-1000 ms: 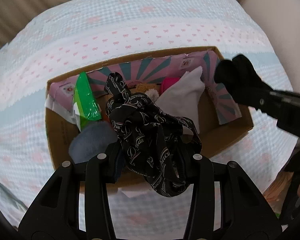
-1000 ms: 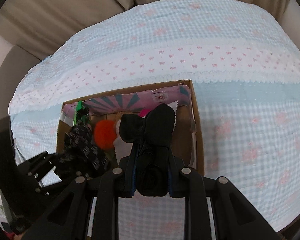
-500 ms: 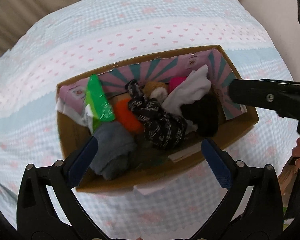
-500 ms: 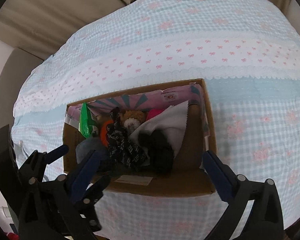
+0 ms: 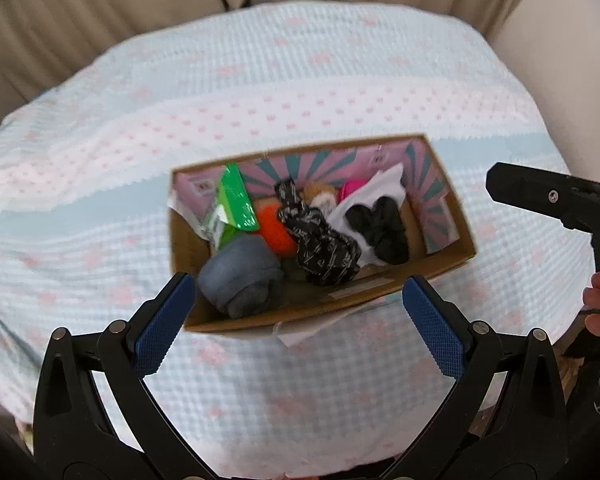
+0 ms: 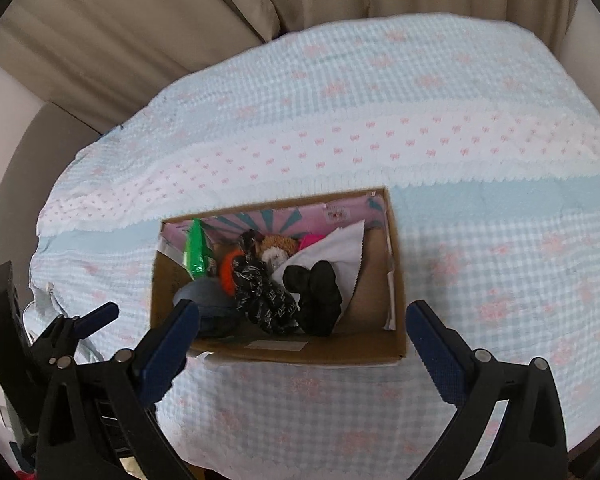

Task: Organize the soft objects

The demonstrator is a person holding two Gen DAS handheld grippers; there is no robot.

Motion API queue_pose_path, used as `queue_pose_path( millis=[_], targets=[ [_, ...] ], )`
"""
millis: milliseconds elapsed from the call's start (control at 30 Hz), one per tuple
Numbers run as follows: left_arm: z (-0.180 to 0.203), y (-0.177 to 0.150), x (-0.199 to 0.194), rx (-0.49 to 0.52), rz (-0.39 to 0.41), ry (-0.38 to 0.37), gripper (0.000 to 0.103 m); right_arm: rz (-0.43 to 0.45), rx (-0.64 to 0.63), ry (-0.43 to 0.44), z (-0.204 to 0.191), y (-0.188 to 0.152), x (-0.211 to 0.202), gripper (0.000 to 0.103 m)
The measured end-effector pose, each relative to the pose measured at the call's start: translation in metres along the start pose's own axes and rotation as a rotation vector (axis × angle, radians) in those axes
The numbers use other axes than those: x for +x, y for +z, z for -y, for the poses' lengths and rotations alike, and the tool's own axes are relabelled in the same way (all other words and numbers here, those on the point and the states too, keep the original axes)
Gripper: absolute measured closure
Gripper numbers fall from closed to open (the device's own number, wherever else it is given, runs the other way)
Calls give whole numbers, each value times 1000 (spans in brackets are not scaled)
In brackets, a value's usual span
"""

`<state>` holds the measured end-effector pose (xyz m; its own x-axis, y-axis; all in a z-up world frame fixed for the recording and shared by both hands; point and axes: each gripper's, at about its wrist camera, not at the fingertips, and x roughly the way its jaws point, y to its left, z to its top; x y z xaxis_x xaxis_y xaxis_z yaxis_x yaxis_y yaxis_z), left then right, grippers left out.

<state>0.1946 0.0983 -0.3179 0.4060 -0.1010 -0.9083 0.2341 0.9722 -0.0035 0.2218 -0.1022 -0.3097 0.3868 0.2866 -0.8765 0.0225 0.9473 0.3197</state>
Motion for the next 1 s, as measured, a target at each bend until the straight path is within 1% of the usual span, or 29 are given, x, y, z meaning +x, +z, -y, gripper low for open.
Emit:
queue_pose_path(
  millis=[133,200,300,333,367,433,500,567,667,767,900,1000],
  targets=[
    [8,8,-54,-21,79,16,0,69,-55,-20,-4,2,-50,1],
    [10,14,-89,-42,143,31,0,126,-80,-30,-5,4,-84,1],
    [15,24,-146,-85,257,41,0,234,-111,-47,-8,6,-142,1],
    [17,27,-166,-97,301,43,0,281,-128,-57,-10,5,-167,1],
    [20,29,-186,-104,348,43,0,313,-140,-67,-12,5,-183,0],
    [26,30,-218,-112,422,47,0,391,-172,-87,-17,2,-223,0],
    [34,30,-244,-113,481,48,0,451,-194,-111,-21,-2,-252,0],
    [43,29,-268,-109,536,60,0,513,-197,-117,-22,-5,-278,0],
    [53,24,-292,-113,603,61,0,578,-180,-118,-22,-11,-310,0],
    [65,17,-307,-116,653,71,0,625,-190,-141,-22,-20,-329,0],
    [74,11,-318,-120,695,70,0,683,-218,-186,-22,-33,-341,0],
    [83,10,-324,-112,712,77,0,698,-224,-200,-20,-35,-342,1]
  ],
)
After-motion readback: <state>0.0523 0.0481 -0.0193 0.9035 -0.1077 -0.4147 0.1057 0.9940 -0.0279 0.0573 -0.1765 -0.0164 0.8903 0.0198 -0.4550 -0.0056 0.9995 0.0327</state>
